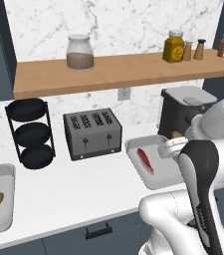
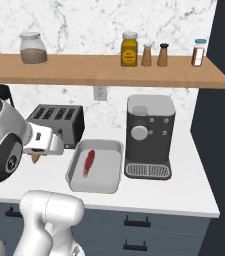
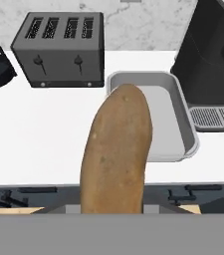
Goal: Place one sweet potato and one steak in each tupperware on the nearby counter, to pack two identical lunches.
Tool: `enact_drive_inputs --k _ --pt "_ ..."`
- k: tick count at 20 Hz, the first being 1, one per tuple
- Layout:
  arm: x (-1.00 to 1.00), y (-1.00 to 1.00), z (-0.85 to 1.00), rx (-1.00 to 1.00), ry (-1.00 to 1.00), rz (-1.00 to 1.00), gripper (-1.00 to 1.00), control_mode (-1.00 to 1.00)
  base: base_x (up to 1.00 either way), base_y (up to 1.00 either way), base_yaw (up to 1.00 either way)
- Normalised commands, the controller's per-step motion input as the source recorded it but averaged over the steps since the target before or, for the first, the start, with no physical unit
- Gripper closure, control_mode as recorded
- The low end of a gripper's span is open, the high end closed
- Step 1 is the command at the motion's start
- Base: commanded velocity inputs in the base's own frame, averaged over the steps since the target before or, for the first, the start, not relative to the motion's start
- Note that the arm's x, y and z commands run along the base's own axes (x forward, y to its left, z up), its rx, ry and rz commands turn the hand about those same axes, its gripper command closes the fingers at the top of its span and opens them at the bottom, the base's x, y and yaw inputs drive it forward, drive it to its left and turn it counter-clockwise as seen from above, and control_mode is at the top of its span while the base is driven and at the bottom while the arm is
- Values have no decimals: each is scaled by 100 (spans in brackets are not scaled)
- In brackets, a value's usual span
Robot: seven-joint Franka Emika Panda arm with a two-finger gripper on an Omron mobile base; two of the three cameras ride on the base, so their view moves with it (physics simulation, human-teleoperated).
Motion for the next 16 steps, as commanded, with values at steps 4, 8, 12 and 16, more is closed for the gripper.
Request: enact_drive_inputs --k 4,8,12,16 --pt "80 -81 -37 10 7 0 100 -100 0 0 0" --pt "78 -83 -77 0 5 -12 100 -100 0 0 0" --pt "100 -55 -95 -12 16 -30 100 -100 0 0 0" --pt "100 -14 -61 -10 5 -20 100 -100 0 0 0"
